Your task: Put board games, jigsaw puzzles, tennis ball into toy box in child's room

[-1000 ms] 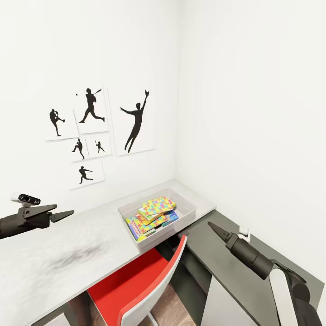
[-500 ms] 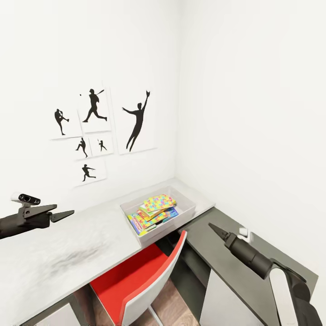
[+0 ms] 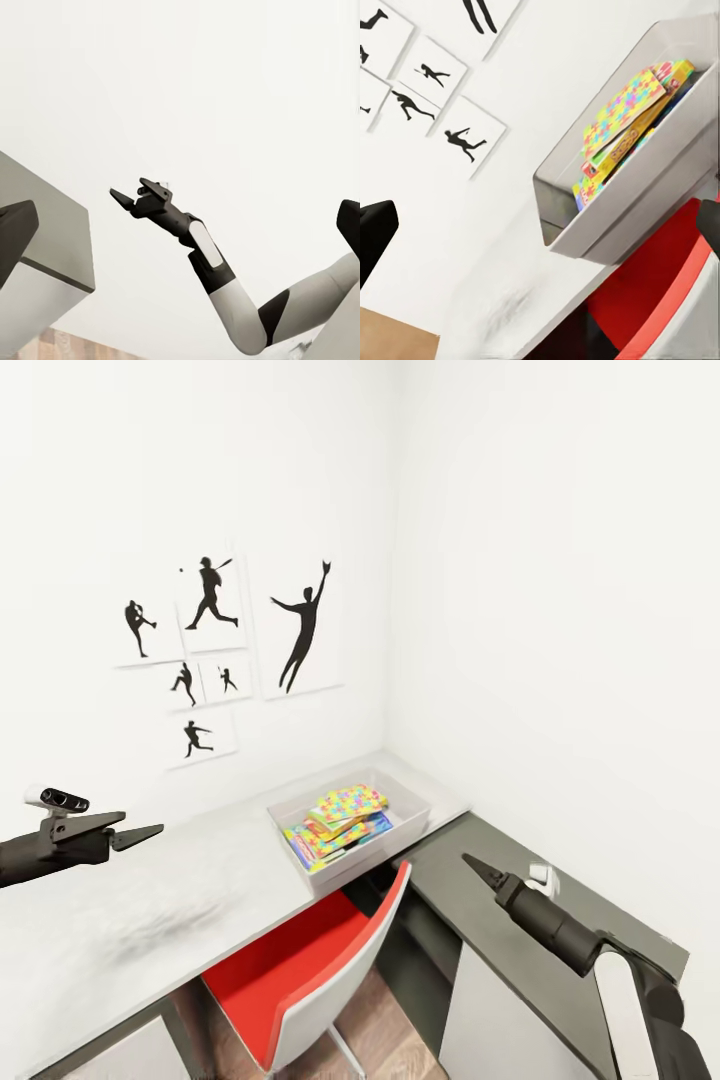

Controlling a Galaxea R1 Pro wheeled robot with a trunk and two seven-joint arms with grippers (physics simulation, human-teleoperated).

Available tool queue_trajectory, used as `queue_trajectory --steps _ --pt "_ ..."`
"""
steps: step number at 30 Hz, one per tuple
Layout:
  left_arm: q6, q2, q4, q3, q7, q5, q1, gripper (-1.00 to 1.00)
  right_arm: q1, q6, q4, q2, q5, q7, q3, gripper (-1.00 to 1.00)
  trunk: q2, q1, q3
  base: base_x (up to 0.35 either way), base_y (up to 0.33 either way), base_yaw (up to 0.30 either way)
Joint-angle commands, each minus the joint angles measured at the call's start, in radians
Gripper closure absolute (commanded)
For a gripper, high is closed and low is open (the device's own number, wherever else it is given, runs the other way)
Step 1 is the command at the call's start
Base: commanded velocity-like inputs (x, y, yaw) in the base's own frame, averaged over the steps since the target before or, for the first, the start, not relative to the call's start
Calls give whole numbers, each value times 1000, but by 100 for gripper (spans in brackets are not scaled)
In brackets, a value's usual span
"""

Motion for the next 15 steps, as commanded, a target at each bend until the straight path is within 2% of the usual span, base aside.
queue_trajectory --steps 1,15 --pt "11 0 0 0 -3 0 0 -100 -1 6 0 1 0 4 -2 -100 -1 0 -1 -273 112 -192" --pt "11 1 0 2 -3 0 0 -100 -1 5 1 1 0 5 2 -100 -1 0 -1 -278 107 -268"
